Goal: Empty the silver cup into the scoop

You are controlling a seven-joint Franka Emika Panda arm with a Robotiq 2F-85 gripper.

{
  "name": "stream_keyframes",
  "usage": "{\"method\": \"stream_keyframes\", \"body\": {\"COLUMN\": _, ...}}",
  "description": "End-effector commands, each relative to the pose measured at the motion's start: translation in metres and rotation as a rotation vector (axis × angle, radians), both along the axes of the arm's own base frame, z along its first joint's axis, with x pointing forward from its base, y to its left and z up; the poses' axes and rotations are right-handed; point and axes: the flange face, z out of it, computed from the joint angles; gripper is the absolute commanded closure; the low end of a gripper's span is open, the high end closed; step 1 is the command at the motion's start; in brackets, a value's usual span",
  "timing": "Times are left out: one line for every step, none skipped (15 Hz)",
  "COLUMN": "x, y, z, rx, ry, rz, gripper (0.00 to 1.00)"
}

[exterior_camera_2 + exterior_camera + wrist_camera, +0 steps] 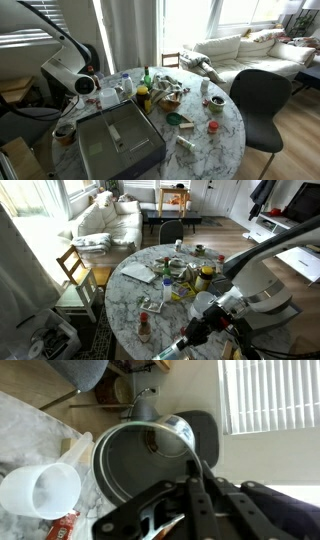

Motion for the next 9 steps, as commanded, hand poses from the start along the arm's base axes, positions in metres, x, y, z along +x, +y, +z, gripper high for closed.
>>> {"method": "stream_keyframes", "body": {"x": -0.006, "y": -0.008, "z": -0.011, "rx": 0.045, "ry": -0.052, "rz": -0.016, "gripper": 0.99}}
{"method": "stream_keyframes", "body": {"x": -0.008, "y": -0.009, "z": -0.013, "rx": 0.049, "ry": -0.061, "rz": -0.018, "gripper": 0.99}}
{"method": "stream_keyframes", "body": {"x": -0.009, "y": -0.011, "z": -0.014, "rx": 0.058, "ry": -0.066, "rz": -0.015, "gripper": 0.99}}
{"method": "stream_keyframes", "body": {"x": -0.011, "y": -0.013, "z": -0.016, "rx": 0.066, "ry": -0.070, "rz": -0.016, "gripper": 0.99}}
{"method": "stream_keyframes", "body": {"x": -0.013, "y": -0.015, "z": -0.017, "rx": 0.078, "ry": -0.076, "rz": -0.015, "gripper": 0.99}}
{"method": "stream_keyframes", "body": {"x": -0.015, "y": -0.016, "z": -0.018, "rx": 0.092, "ry": -0.084, "rz": -0.015, "gripper": 0.99}}
{"method": "stream_keyframes", "body": {"x": -0.016, "y": -0.018, "z": -0.018, "rx": 0.108, "ry": -0.094, "rz": -0.015, "gripper": 0.99}}
{"method": "stream_keyframes", "body": {"x": -0.018, "y": -0.019, "z": -0.019, "rx": 0.120, "ry": -0.099, "rz": -0.013, "gripper": 0.99}}
{"method": "stream_keyframes", "body": {"x": -0.019, "y": -0.020, "z": -0.021, "rx": 0.135, "ry": -0.104, "rz": -0.013, "gripper": 0.99}}
